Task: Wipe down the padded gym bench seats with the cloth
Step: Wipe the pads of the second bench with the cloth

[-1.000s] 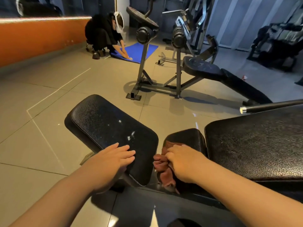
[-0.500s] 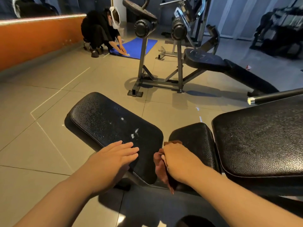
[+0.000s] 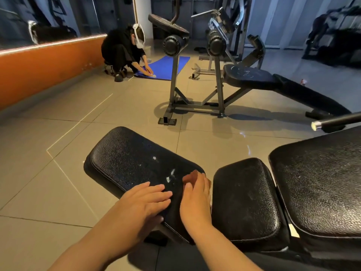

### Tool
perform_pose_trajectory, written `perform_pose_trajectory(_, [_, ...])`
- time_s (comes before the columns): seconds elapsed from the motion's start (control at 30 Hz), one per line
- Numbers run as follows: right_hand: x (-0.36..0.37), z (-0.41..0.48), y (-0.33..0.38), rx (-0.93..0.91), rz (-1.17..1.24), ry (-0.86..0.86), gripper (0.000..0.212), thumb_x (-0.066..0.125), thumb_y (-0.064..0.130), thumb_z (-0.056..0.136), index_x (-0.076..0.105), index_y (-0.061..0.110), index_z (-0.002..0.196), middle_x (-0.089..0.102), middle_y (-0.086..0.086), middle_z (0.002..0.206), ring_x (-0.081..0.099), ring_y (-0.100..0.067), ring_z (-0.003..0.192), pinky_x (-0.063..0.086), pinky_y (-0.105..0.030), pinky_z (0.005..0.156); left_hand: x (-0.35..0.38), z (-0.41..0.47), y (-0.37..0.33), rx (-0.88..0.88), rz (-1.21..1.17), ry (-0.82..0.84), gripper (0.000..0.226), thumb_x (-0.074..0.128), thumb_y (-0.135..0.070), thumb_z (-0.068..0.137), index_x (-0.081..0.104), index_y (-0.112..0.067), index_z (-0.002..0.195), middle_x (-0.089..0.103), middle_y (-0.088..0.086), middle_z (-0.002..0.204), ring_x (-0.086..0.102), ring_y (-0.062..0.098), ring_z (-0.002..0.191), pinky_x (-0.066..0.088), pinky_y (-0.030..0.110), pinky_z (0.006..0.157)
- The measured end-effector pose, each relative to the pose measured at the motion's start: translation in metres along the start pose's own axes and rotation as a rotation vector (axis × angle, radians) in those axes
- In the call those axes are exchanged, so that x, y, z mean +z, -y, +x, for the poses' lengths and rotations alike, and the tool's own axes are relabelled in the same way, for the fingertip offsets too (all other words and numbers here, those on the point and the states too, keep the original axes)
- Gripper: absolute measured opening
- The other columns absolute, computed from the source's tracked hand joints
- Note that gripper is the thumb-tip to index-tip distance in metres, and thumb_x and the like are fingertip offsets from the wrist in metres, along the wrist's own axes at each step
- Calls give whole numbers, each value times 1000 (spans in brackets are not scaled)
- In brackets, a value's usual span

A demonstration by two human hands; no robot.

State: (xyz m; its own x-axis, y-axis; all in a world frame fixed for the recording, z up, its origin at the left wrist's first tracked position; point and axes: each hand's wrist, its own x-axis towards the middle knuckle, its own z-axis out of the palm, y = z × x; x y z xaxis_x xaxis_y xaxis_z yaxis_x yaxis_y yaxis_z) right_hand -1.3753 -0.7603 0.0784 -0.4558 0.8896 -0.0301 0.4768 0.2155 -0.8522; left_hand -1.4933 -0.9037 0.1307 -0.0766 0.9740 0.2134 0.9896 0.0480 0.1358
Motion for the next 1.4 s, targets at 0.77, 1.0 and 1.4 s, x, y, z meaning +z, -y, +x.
perform_pose_trajectory(0.77, [-6, -21, -10, 136, 274, 54, 57, 40, 11, 99, 37, 47, 142, 48, 20, 133, 49, -4, 122, 38, -26, 105, 6, -11, 25, 165, -31, -14, 44, 49, -42, 94, 58, -37, 136, 44, -24, 150, 35, 1, 143, 23, 27, 116])
perform_pose_trajectory(1.0, [4, 60, 14, 149, 272, -22, 35, 41, 24, 93, 55, 40, 120, 54, 8, 130, 50, -20, 124, 41, -48, 110, 2, -7, 18, 98, -54, -122, 40, 38, -41, 99, 64, -37, 129, 52, -27, 141, 43, -3, 136, 32, 29, 111])
perform_pose_trajectory(1.4, [14, 23, 2, 135, 221, -61, 48, 37, 39, 102, 36, 35, 150, 41, 8, 152, 41, -15, 138, 35, -44, 117, -12, -7, 10, 11, 27, -154, 45, 34, -44, 100, 70, -31, 123, 59, -20, 135, 52, 3, 130, 31, 30, 111])
